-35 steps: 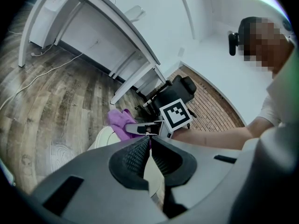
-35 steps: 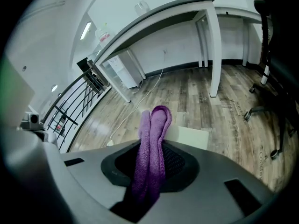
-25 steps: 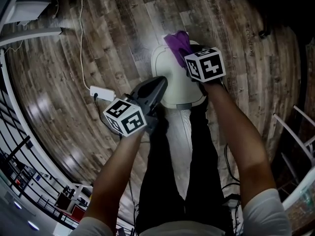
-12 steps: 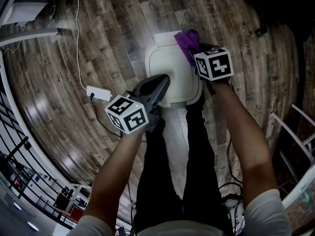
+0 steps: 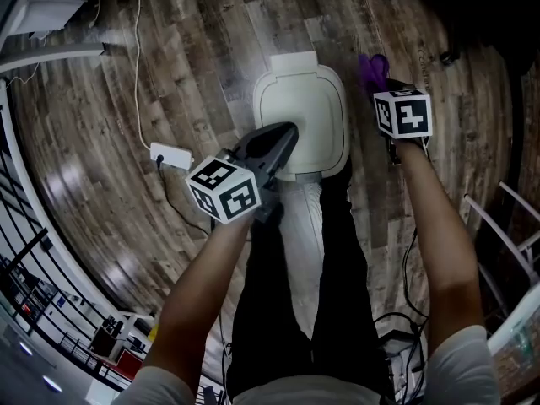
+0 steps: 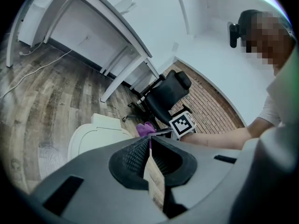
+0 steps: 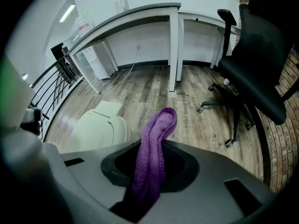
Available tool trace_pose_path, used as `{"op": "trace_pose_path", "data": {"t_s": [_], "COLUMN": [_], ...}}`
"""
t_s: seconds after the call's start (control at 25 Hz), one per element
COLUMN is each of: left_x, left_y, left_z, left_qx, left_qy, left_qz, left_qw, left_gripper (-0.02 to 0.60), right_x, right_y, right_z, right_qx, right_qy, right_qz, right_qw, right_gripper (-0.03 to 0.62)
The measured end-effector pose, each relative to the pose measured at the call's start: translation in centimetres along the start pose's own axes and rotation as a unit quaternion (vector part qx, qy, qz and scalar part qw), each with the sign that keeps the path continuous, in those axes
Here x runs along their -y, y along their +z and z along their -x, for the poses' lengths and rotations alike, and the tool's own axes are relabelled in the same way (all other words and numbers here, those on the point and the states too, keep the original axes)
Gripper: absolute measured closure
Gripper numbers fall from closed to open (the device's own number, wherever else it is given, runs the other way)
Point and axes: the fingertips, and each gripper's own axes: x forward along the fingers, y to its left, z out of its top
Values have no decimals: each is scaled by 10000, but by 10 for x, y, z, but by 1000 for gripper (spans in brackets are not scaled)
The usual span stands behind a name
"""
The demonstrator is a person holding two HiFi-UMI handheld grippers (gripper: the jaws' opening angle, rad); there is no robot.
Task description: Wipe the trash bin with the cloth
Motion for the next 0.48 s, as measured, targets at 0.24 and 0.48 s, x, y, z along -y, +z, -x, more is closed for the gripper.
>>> {"op": "trace_pose_path", "data": {"t_s": [0.24, 0.48], "left_x": [-13, -32], "left_y": [4, 2], "left_z": [27, 63], "left_qx": [7, 50], "left_qy": [144, 272], "left_qz": [-26, 34], "left_qw": [9999, 9996], "left_gripper": [566, 566], "right_x": [-18, -94], "right_y": [14, 30], "right_z": [16, 16], "right_qx": [358, 628], "right_qy": [133, 571], "right_qz": [-86, 127], "right_qw": [9992, 9963], "right_gripper": [499, 499]}}
